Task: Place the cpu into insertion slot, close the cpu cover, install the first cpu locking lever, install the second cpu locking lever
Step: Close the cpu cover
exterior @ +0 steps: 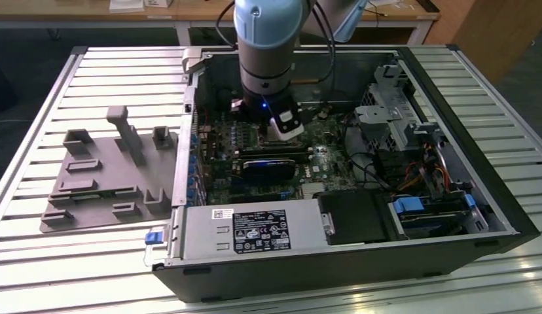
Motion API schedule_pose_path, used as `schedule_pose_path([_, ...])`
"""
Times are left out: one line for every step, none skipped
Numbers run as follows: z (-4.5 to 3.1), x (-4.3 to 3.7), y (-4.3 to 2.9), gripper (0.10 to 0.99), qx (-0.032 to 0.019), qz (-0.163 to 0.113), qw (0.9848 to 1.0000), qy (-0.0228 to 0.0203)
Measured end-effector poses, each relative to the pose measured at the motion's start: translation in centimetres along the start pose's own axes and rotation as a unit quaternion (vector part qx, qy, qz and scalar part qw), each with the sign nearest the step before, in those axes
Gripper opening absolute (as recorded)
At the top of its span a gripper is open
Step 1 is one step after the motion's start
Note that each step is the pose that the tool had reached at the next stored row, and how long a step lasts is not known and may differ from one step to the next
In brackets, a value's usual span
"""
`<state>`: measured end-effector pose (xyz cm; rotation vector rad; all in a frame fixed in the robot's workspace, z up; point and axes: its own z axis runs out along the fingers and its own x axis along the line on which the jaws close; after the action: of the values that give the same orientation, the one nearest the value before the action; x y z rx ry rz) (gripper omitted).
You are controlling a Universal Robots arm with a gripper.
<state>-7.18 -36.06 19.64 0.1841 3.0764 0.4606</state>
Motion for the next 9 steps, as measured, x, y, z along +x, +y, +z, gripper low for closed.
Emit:
schedule_pose_path([0.08,0.01,-0.04,0.102,-0.0002,0.000,1.0000,0.0001])
schedule_pose_path([0.13,0.01,-0.07,0.102,-0.0003,0.000,1.0000,0.0002])
schedule_pose_path([0.17,0.01,-0.09,0.102,-0.0003,0.000,1.0000,0.0002])
schedule_pose_path([0.18,0.01,-0.09,0.102,-0.0003,0.000,1.0000,0.0003])
schedule_pose_path([0.21,0.00,-0.10,0.102,-0.0005,0.000,1.0000,0.0003])
schedule_pose_path([0.23,-0.03,-0.09,0.102,-0.0006,0.000,1.0000,0.0003])
schedule_pose_path([0.24,-0.08,-0.09,0.102,-0.0007,0.000,1.0000,0.0003])
schedule_pose_path([0.25,-0.18,-0.08,0.102,-0.0007,0.000,1.0000,0.0002])
schedule_pose_path([0.25,-0.28,-0.07,0.102,-0.0007,0.000,1.0000,0.0001])
